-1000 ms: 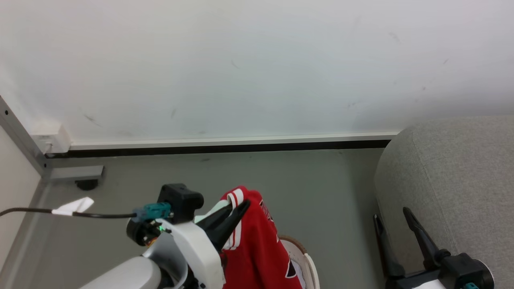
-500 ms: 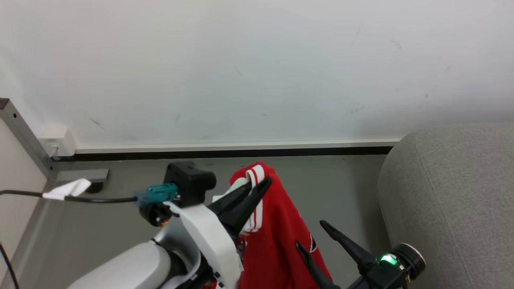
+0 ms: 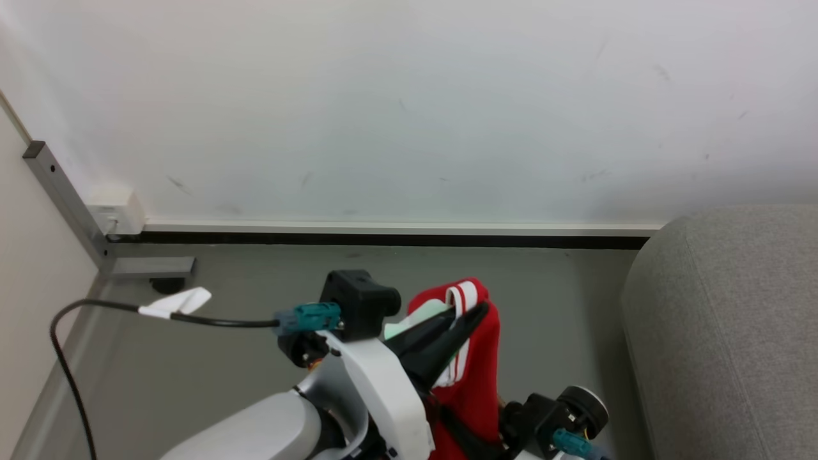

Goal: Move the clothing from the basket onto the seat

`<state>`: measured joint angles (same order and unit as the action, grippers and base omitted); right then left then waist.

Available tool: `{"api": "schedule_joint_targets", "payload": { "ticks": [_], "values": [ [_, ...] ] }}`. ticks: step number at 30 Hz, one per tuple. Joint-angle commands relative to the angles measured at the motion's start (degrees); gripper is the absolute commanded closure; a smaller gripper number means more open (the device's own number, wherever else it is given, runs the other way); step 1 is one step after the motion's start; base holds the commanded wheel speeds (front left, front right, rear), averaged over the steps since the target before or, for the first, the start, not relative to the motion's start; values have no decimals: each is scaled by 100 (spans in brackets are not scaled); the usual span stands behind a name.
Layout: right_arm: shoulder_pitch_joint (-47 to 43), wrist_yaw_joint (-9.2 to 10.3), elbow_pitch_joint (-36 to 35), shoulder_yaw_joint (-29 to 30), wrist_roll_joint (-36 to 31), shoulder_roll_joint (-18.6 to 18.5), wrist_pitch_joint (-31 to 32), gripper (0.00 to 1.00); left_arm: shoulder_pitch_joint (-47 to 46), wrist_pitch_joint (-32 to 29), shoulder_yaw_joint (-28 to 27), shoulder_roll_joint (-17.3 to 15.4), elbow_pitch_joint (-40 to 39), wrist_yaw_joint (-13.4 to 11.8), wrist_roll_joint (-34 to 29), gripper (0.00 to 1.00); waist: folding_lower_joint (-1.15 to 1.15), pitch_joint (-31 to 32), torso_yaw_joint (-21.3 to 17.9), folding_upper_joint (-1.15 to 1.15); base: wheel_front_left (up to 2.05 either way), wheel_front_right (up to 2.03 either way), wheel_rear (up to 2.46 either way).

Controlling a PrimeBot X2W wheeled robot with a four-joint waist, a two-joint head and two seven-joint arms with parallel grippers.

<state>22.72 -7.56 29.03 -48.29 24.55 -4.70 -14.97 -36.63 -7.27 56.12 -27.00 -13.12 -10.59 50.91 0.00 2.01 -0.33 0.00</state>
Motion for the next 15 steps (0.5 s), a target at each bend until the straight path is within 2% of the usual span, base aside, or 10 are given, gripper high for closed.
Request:
{"api": "schedule_joint_targets", "payload": {
  "ticks": [1, 4, 5, 6, 7, 12, 15],
  "values": [
    [189, 14, 60, -36, 114, -21, -21, 100, -48, 38, -52, -19, 47, -30, -40, 100, 0, -7, 18, 0, 0, 0, 0],
    [208, 14, -2, -3, 486, -23, -28, 100, 81, 156, -160, -54, 123, -94, 47, 100, 0, -25, 29, 0, 0, 0, 0],
    [231, 13, -73, 28, 584, -37, -28, 100, 141, 207, -184, -82, 147, -106, 65, 89, 0, -29, 23, 0, 0, 0, 0],
    [254, 14, -138, 86, 649, -66, -27, 100, 203, 249, -200, -121, 174, -108, 86, 55, 0, -33, 12, 0, 0, 0, 0],
    [269, 14, -202, 145, 707, -94, -26, 100, 262, 298, -222, -150, 206, -120, 115, 0, 0, -38, -1, 0, 0, 0, 0],
    [321, 14, -475, 528, 880, -229, -27, 100, 638, 766, -275, -275, 495, -8, 84, 0, 0, -69, -72, 0, 0, 0, 0],
    [326, 13, -600, 752, 848, -312, -27, 100, 902, 1276, -302, -207, 813, 106, 28, 0, 0, -99, -121, 0, 0, 0, 0]
  ]
}}
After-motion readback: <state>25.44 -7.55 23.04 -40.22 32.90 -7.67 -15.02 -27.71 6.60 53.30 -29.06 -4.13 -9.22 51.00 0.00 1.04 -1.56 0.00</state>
